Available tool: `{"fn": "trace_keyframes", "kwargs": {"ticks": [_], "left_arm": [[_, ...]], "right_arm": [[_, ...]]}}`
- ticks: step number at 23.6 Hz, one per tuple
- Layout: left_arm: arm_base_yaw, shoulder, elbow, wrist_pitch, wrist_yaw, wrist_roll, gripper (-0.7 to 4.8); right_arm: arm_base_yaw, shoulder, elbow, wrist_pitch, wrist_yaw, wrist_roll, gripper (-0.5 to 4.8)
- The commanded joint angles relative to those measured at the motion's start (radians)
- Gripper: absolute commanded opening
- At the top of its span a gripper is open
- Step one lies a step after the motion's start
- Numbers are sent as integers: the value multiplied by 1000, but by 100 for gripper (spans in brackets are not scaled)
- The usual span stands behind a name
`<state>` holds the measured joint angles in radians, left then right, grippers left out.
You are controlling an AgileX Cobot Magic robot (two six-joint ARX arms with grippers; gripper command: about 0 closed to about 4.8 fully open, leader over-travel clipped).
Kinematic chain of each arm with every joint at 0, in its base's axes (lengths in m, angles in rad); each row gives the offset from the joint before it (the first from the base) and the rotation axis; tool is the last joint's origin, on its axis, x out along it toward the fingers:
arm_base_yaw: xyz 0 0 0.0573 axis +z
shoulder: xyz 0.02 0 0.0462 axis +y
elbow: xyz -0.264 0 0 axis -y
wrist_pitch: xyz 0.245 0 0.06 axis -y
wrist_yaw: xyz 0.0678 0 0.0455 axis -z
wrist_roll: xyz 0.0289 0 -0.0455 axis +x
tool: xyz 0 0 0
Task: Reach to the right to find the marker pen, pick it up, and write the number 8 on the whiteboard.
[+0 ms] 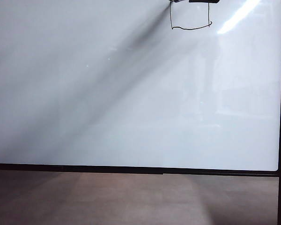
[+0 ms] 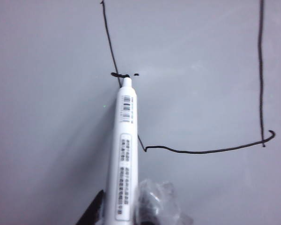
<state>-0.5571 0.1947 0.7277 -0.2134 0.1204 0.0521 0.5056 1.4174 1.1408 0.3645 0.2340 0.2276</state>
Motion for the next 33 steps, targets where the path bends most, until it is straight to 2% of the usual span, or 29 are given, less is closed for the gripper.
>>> {"fn": "trace_keyframes", "kwargs": {"ticks": [1, 5, 16, 22, 26, 33], "left_arm": [[0, 2, 6, 13, 4, 0, -5], [0, 2, 6, 13, 4, 0, -5], [0, 2, 6, 12, 4, 0, -5], [0, 2, 6, 13, 4, 0, -5], [0, 2, 6, 13, 4, 0, -5], [0, 2, 5, 19, 3, 0, -5]], "right_arm": [[-13, -18, 4, -14, 37, -14, -6], [-29, -47, 1, -53, 39, -26, -6], [-112, -149, -108, -34, 41, -12, -6], [-109, -152, -107, -1, -29, 11, -6], [-71, -153, -107, 2, -27, 3, -6], [-59, -214, -107, -32, -27, 2, -6]]}}
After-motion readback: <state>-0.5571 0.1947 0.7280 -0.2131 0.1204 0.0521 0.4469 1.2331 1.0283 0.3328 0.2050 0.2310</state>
